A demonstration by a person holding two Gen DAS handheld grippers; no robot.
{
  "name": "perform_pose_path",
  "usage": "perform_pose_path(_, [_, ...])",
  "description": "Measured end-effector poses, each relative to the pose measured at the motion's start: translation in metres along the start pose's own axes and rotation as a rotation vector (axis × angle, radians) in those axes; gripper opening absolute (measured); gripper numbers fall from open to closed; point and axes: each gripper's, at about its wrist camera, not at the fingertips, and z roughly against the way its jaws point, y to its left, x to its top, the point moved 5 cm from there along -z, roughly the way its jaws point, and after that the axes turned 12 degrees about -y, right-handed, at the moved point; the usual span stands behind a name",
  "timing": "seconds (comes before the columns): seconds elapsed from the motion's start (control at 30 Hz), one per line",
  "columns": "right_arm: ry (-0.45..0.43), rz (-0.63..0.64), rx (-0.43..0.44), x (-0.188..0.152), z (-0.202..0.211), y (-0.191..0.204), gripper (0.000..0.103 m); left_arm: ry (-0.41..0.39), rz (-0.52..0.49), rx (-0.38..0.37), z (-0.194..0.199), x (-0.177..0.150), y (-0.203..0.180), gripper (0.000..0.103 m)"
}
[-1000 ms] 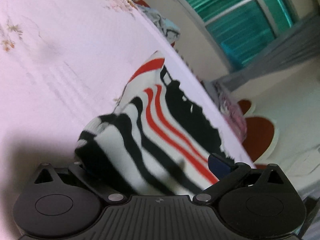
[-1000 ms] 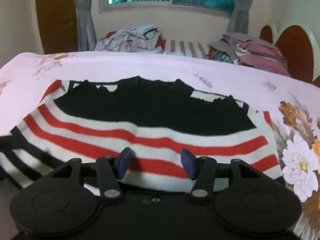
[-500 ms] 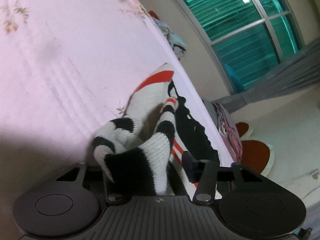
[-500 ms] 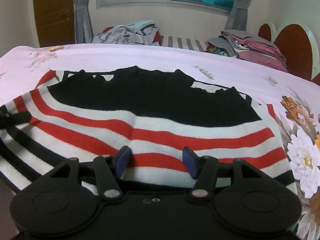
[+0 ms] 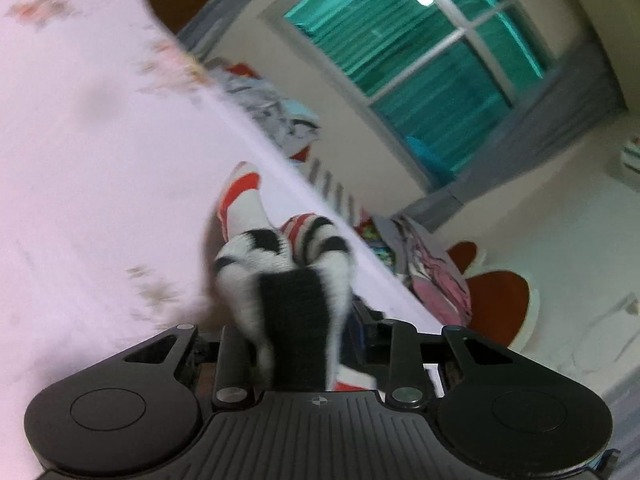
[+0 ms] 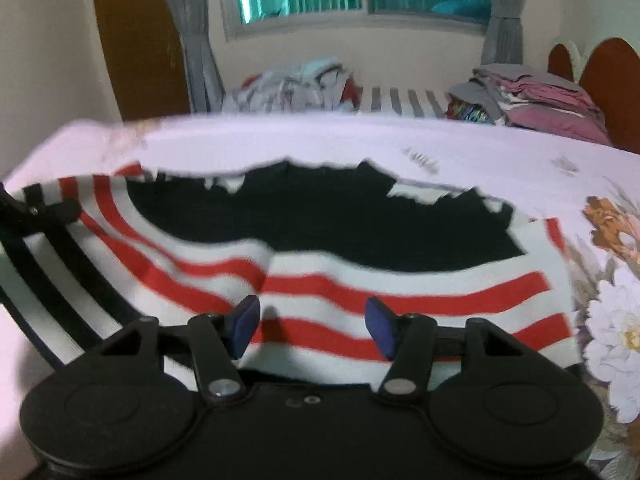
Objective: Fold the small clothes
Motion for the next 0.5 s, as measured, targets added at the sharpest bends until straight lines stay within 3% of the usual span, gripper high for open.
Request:
perform_pose_path(0.23, [-0.003,-0.095,-0.002,0.002,0.025,-0.053,0.060,0.044,-0.105,-0.149,-0.015,-0.018,-0.084,0.032])
perform_pose_path(0.33, [0.010,-0.178,-0.026,-0.004,0.034,-0.083,0.060,0.114,-0.174,-0.201,-0.029,-0.045,-0.109,0.032])
perform_pose_path(0.5, [0.018,-0.262,-0.033,-0.012,0.049,-0.118,0.058,0.270,-0.248,-0.223,-0.031,-0.105,-0.119,0.032])
